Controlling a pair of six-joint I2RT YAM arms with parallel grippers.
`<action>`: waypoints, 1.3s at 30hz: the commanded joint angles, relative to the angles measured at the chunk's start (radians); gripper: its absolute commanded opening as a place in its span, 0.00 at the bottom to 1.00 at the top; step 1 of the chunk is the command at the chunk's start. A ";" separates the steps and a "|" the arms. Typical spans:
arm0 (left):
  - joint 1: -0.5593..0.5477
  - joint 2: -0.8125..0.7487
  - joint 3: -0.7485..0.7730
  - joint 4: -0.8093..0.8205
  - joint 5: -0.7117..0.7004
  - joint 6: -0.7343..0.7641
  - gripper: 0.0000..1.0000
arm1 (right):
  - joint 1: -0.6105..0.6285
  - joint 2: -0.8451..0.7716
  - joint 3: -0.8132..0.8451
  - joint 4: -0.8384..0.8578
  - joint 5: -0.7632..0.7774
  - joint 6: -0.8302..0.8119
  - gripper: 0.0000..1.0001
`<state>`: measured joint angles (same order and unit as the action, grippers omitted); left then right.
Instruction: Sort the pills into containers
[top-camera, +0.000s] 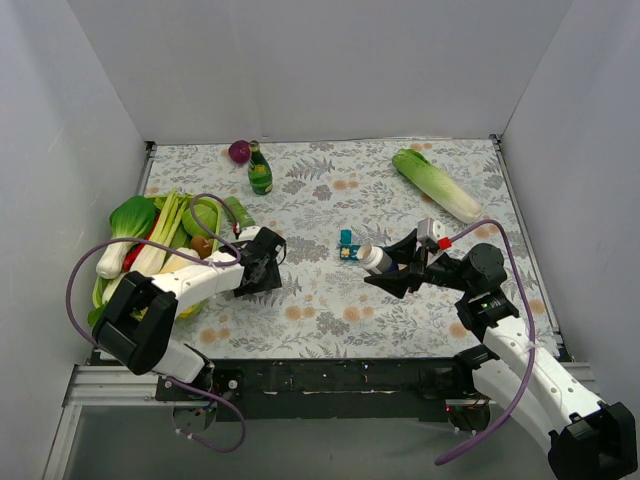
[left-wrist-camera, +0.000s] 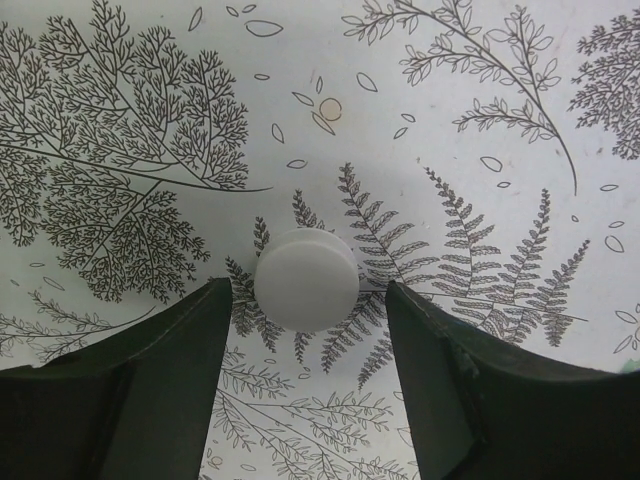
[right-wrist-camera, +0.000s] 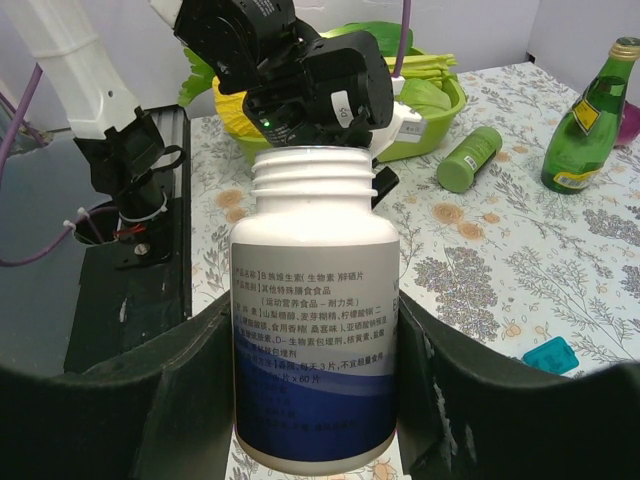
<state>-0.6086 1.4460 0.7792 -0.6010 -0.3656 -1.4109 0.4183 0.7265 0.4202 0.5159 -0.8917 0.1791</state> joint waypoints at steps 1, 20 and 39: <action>0.012 0.008 0.026 0.023 -0.007 -0.005 0.59 | -0.009 -0.012 -0.001 0.013 0.008 -0.012 0.06; 0.047 0.019 0.005 0.061 0.065 0.024 0.46 | -0.013 -0.030 -0.003 -0.017 -0.006 -0.039 0.06; 0.055 -0.051 0.038 0.108 0.247 0.111 0.17 | -0.013 -0.030 0.006 -0.054 -0.052 -0.098 0.05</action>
<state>-0.5571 1.4734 0.7788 -0.5308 -0.2436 -1.3602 0.4068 0.7074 0.4145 0.4572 -0.8993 0.1379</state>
